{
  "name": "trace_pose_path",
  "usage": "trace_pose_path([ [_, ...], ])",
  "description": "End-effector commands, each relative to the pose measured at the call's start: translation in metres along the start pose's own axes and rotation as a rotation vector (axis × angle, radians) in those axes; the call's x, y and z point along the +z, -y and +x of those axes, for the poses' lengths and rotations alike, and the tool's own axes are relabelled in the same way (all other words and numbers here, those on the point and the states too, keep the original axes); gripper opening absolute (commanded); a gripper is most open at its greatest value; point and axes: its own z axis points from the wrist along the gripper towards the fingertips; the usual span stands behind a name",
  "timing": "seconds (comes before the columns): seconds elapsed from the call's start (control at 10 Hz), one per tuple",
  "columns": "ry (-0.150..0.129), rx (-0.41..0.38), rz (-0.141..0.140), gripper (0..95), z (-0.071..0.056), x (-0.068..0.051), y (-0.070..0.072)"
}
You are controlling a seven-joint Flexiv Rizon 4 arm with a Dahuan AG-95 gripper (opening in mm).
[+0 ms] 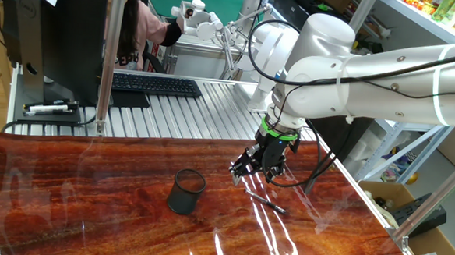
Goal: Put the pen into the pen holder
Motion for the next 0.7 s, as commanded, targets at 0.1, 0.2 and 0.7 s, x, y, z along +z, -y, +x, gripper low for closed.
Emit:
trace_pose_path([
  [0.1,0.001,0.000,0.000,95.0,0.0000,0.0001,0.0001],
  [0.2,0.030,0.124,-0.023,0.0,0.0001,0.0001,0.0001],
  [0.7,0.019,0.115,-0.020,0.0,0.0012,0.0007,-0.0001],
])
